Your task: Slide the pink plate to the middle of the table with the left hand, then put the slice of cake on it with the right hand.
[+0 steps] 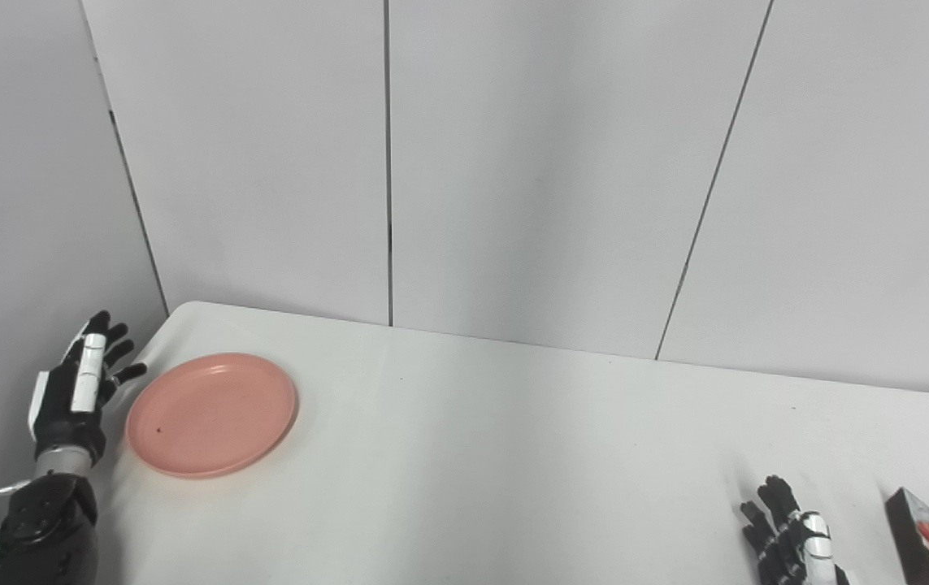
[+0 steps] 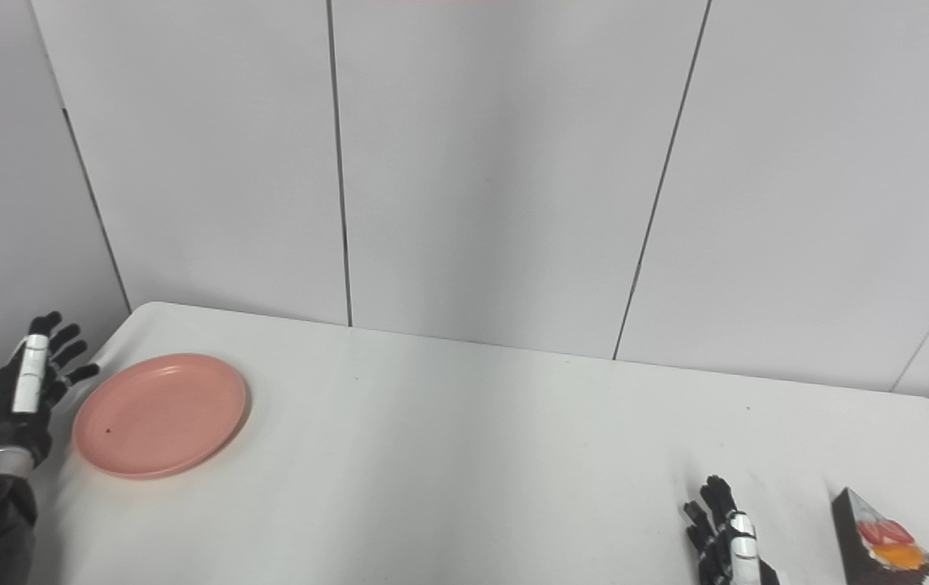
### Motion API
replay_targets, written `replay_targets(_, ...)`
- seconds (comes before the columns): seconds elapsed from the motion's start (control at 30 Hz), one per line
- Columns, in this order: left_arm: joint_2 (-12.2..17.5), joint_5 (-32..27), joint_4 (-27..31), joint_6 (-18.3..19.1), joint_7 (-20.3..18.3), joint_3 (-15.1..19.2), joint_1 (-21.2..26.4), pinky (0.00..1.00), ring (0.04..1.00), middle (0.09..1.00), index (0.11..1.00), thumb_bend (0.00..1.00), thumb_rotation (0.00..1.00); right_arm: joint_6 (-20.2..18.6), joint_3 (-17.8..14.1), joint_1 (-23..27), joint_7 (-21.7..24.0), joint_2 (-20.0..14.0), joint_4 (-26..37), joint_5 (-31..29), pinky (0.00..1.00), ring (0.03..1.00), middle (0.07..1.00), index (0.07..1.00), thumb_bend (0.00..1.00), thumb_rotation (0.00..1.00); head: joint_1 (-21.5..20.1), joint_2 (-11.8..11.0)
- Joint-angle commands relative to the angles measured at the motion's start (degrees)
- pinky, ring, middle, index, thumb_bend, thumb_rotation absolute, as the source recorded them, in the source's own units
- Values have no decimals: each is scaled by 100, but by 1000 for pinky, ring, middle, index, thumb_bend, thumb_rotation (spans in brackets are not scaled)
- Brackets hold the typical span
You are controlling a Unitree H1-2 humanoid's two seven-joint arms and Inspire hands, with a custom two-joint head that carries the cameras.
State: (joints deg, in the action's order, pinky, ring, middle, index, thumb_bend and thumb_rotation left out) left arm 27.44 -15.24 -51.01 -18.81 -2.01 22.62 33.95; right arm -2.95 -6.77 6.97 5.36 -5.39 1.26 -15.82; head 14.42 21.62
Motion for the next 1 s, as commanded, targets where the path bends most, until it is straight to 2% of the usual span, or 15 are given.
replay_targets(0.0,233,-103,96,-233,-82,49,255,708,849,859,852,884,846,-177,10,-48,7,-29,104,-3,1000,948,974,947,676,959,-13,13)
replay_targets(0.2,105,-286,196,-12,-114,72,126,737,843,848,845,813,856,-215,17,-72,-40,-25,180,48,1000,938,966,944,665,964,-44,53)
replay_targets(0.3,9,-379,244,44,-161,61,52,742,838,839,844,864,815,-231,11,-78,-33,-31,189,26,1000,937,966,945,665,965,-53,88)
replay_targets(0.43,-105,-418,360,132,-175,7,-12,737,838,846,843,825,833,-255,5,-77,-39,-24,194,5,1000,932,965,944,688,946,-67,111)
replay_targets(0.6,-306,-723,879,609,-340,30,-127,742,870,878,861,833,884,-253,29,-85,-22,-40,212,26,1000,936,974,945,660,970,-114,163)
replay_targets(0.73,-498,-932,1438,1093,-421,10,-255,729,856,859,829,862,868,-282,9,-86,-31,-40,213,-2,1000,928,970,936,672,945,-106,188)
replay_targets(0.97,-569,-853,1709,1331,-467,-111,-310,721,870,866,840,870,872,-307,27,-83,-56,-25,244,25,1000,920,965,934,665,947,-162,212)
